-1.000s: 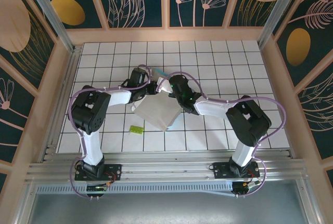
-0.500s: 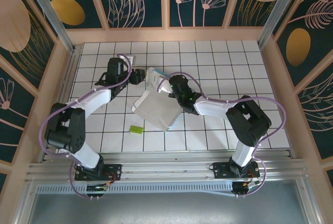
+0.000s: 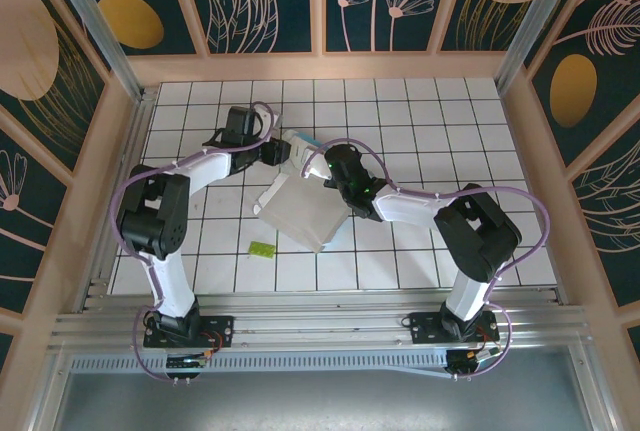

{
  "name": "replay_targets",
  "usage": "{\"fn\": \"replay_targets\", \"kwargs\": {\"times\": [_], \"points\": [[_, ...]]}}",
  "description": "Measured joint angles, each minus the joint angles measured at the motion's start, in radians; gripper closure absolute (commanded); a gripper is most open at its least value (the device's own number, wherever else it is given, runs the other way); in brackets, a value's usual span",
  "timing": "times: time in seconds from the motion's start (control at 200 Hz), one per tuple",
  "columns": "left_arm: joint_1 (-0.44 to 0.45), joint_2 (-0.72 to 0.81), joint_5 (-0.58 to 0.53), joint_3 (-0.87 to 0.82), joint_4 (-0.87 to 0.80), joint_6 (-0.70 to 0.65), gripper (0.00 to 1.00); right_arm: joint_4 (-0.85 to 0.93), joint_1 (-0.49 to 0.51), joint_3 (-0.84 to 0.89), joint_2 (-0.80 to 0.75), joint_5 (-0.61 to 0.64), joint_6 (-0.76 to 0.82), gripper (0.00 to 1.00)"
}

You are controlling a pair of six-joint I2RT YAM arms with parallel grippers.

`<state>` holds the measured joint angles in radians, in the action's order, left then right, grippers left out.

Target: Fold the paper box

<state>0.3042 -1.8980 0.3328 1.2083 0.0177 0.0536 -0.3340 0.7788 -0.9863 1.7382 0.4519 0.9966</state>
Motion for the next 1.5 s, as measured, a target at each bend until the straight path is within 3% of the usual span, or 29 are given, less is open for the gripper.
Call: {"fn": "replay_targets", "kwargs": {"times": [0.25,0.606,0.841,1.061,1.221,1.497], "points": [[0.000,-0.021,0.011,0.000,0.004,0.021,0.82,-0.041,0.005,0.003,0.004,0.034,0.051,0.84],[0.000,0.043,0.107,-0.126,0.130,0.124,0.96,-0.251,0.010,0.048,0.047,0.130,0.282,0.84],[0.008,0.114,0.135,-0.207,0.192,0.208,0.95,-0.389,0.010,0.079,0.098,0.176,0.372,0.84],[0.095,0.102,0.117,-0.205,0.206,0.266,0.94,-0.471,0.010,0.103,0.131,0.214,0.394,0.83],[0.107,0.050,0.101,-0.146,0.169,0.271,0.91,-0.473,0.011,0.114,0.133,0.222,0.393,0.83],[0.112,0.071,0.105,-0.216,0.219,0.292,0.73,-0.542,0.026,0.151,0.133,0.221,0.421,0.83]]}}
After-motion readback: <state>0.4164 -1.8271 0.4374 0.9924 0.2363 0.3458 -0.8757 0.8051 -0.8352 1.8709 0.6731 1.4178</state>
